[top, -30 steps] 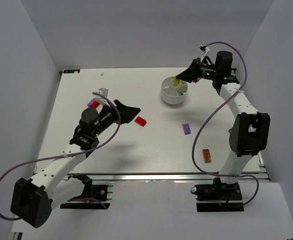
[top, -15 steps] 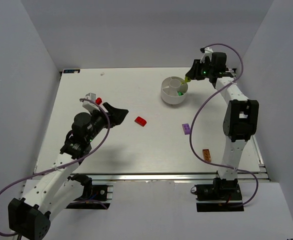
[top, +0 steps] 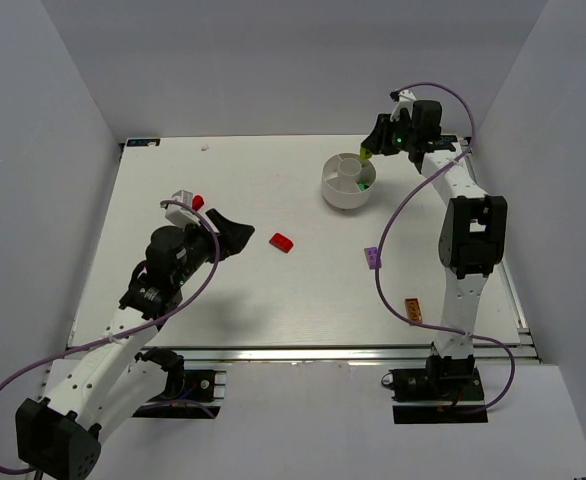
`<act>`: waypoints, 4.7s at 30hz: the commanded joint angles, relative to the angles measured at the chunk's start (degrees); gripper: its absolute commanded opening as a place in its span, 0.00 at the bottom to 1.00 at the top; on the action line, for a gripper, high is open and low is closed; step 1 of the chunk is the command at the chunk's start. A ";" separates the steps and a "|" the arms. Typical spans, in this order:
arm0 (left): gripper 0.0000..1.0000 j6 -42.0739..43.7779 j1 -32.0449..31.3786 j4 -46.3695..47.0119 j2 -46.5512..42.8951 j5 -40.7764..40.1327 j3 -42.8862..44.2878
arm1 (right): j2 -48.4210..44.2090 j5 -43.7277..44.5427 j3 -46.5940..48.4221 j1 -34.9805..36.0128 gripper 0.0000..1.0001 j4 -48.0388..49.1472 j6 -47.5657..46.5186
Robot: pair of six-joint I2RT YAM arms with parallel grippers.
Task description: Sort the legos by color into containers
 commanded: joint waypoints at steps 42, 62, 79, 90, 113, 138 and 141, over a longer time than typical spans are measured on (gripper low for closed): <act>0.30 -17.24 11.31 -39.90 3.70 -17.39 7.18 | -23.88 -34.20 -21.58 -1.88 0.40 8.49 -12.17; 0.93 -10.39 25.99 -46.60 23.83 -19.23 10.09 | -40.34 -31.94 -41.20 8.67 0.61 0.13 -15.97; 0.47 1.65 26.61 -46.59 30.16 -18.00 11.05 | -39.72 -31.85 -42.08 8.68 0.61 2.25 -13.94; 0.72 6.05 26.52 -42.64 37.10 -22.92 12.54 | -39.63 -31.41 -41.81 8.50 0.61 2.16 -13.85; 0.61 14.40 26.69 -40.71 42.29 -22.75 17.11 | -40.16 -31.14 -41.81 7.53 0.62 1.72 -13.68; 0.50 13.35 26.70 -37.10 44.22 -10.71 16.59 | -40.86 -31.41 -42.34 7.44 0.62 1.63 -13.42; 0.55 13.26 26.70 -36.84 44.31 -10.35 16.24 | -40.95 -31.41 -42.34 7.36 0.62 1.72 -13.33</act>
